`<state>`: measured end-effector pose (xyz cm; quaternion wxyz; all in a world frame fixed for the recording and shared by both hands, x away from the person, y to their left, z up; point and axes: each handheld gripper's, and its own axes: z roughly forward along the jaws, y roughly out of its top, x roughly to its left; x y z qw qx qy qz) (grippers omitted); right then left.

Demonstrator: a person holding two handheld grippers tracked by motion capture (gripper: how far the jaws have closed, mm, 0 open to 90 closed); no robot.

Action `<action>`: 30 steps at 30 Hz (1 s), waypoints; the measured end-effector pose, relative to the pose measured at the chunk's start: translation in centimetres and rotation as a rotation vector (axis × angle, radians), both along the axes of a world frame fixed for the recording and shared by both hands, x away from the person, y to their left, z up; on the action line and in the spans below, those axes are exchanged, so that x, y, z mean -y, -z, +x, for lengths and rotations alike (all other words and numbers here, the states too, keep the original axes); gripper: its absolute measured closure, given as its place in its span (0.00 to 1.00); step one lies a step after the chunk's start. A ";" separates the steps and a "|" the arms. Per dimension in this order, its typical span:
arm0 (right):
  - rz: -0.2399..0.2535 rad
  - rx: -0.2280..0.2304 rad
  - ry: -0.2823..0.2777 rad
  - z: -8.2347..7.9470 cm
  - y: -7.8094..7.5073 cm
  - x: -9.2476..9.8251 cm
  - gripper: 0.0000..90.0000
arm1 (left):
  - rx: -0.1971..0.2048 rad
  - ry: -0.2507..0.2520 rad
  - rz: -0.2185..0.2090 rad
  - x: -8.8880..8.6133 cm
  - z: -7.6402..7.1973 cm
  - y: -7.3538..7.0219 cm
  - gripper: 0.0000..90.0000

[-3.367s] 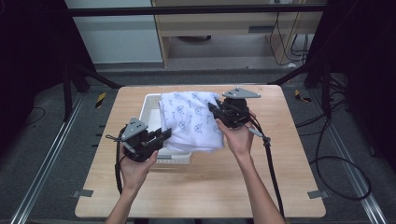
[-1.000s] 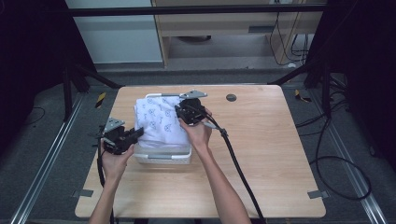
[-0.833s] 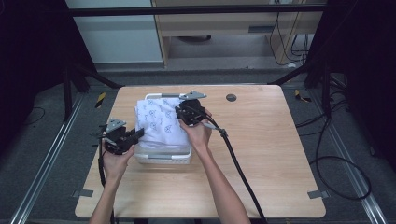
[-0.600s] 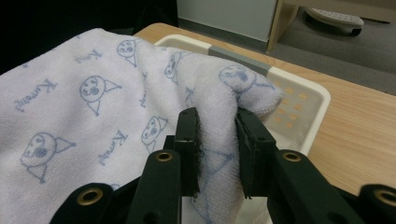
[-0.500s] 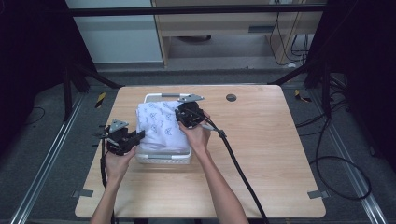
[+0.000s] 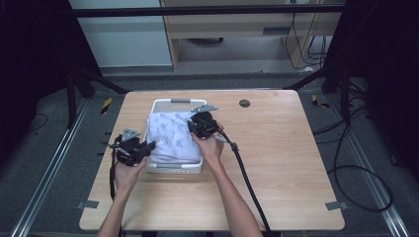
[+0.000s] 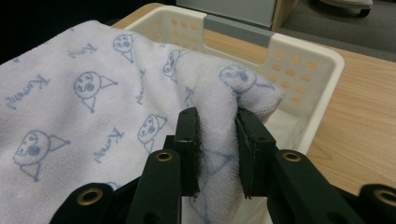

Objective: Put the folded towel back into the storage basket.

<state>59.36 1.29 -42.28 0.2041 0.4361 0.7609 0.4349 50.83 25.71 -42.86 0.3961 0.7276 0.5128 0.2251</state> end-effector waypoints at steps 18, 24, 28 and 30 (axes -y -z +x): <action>-0.052 -0.025 0.020 -0.2 1.6 0.1 0.79 | -0.047 0.023 0.046 0.5 0.5 1.1 0.83; -0.079 -0.022 0.019 -0.1 1.8 0.3 0.72 | -0.021 0.005 0.069 0.7 0.5 0.9 0.74; -0.067 -0.006 0.025 -0.2 1.2 0.8 0.67 | 0.012 -0.003 0.032 0.3 0.2 0.2 0.72; -0.063 0.001 0.024 -0.2 1.0 1.0 0.66 | 0.019 -0.003 0.026 0.2 0.0 -0.1 0.72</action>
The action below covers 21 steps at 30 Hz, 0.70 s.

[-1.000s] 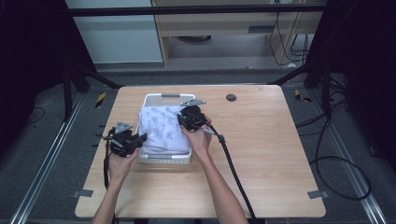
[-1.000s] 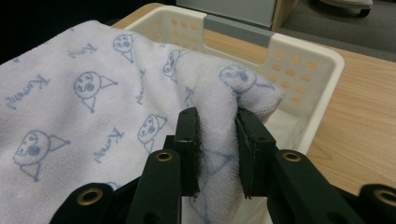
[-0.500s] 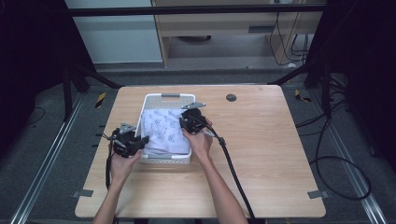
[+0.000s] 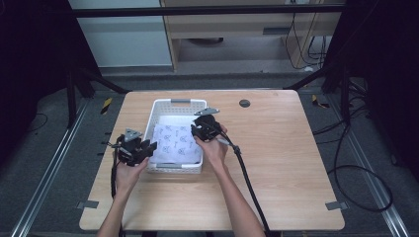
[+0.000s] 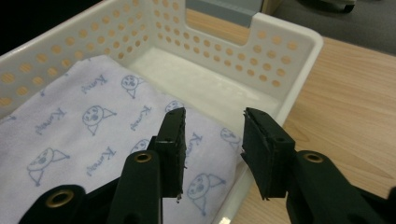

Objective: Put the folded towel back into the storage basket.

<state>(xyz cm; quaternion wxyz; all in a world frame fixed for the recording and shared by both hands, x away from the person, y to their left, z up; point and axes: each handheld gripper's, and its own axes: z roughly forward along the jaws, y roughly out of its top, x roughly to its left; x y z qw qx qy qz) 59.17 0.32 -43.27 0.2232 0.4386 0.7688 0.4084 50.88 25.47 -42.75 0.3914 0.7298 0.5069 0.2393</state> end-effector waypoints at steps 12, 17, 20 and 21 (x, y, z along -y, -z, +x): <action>0.120 0.050 -0.044 -2.1 -3.0 3.8 0.40 | 0.082 0.061 -0.070 -0.3 -1.4 -2.7 0.60; 0.145 0.059 -0.045 -3.4 -3.7 6.4 0.32 | 0.088 0.094 -0.082 0.2 -1.8 -3.2 0.55; 0.148 0.056 -0.045 -4.0 -3.7 7.3 0.30 | 0.084 0.105 -0.073 0.5 -1.9 -3.2 0.53; 0.143 0.061 -0.046 -4.4 -3.7 8.1 0.28 | 0.085 0.110 -0.070 0.6 -2.0 -3.1 0.51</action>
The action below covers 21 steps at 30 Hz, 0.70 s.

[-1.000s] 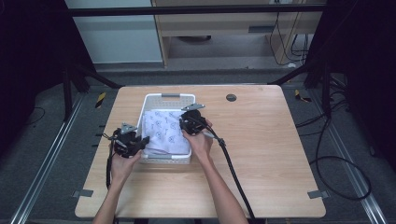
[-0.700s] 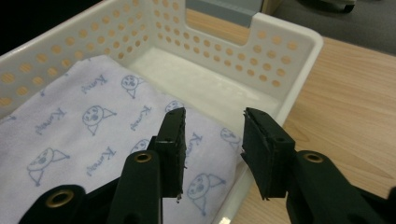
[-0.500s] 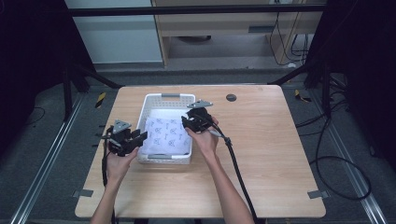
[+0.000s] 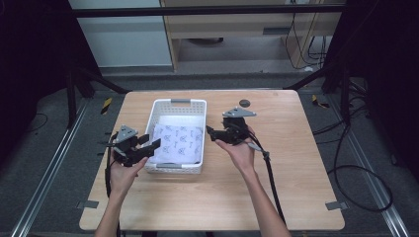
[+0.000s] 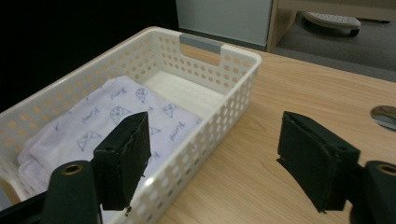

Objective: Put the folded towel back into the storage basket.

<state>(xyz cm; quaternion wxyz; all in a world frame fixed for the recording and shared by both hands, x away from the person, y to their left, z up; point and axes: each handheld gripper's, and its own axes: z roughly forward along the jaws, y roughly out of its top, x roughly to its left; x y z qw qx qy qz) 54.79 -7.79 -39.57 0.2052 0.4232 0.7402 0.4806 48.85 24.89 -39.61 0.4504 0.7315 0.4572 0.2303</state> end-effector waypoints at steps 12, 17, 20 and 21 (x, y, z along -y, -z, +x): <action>-0.016 -0.020 0.020 -3.5 1.0 7.9 0.20 | 0.035 -0.010 0.014 -0.7 -1.1 -0.1 0.42; -0.041 -0.018 0.029 -4.8 1.9 10.4 0.19 | 0.045 -0.023 0.007 -1.5 -1.6 0.1 0.40; -0.046 -0.008 0.061 -5.7 2.6 12.9 0.20 | 0.049 -0.037 0.005 -2.2 -2.0 0.4 0.39; -0.046 -0.008 0.061 -5.7 2.6 12.9 0.20 | 0.049 -0.041 0.004 -2.5 -2.2 0.6 0.39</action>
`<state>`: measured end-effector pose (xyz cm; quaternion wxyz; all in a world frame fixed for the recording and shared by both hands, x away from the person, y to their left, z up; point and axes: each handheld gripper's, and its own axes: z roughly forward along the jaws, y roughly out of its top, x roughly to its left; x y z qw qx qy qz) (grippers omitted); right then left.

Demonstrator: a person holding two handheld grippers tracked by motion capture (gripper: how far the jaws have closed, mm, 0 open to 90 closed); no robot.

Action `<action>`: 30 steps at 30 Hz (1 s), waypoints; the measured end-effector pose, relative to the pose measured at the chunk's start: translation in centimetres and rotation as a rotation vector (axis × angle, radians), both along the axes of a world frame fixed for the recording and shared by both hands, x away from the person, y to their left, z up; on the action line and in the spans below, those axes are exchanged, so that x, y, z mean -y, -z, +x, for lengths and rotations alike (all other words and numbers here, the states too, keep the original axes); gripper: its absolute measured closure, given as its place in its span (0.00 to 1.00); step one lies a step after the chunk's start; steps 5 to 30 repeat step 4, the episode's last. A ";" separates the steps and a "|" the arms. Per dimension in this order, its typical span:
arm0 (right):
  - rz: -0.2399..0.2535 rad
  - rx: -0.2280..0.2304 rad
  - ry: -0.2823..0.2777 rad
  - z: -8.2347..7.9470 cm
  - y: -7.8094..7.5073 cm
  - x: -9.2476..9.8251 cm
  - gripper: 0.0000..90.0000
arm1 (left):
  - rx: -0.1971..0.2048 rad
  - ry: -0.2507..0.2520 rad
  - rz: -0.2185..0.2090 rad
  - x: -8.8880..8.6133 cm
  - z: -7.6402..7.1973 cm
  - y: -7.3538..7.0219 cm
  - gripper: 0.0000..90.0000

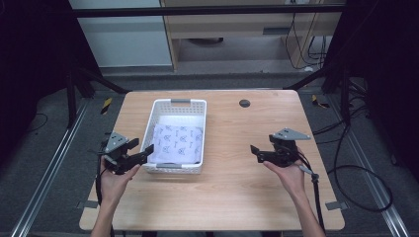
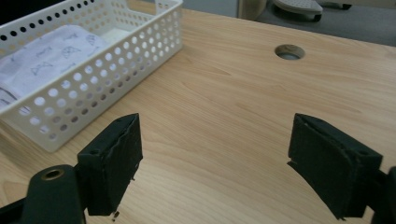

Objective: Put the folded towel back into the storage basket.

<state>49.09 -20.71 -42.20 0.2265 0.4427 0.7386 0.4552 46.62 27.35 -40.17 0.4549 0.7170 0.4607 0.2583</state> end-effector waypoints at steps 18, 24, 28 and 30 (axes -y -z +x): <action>-0.005 0.014 0.026 -0.9 0.6 2.1 0.22 | 0.002 -0.013 -0.005 -1.1 -0.9 0.4 0.39; -0.005 0.014 0.026 -0.9 0.6 2.1 0.22 | 0.002 -0.013 -0.005 -1.1 -0.9 0.4 0.39; -0.005 0.014 0.026 -0.9 0.6 2.1 0.22 | 0.002 -0.013 -0.005 -1.1 -0.9 0.4 0.39; -0.005 0.014 0.026 -0.9 0.6 2.1 0.22 | 0.002 -0.013 -0.005 -1.1 -0.9 0.4 0.39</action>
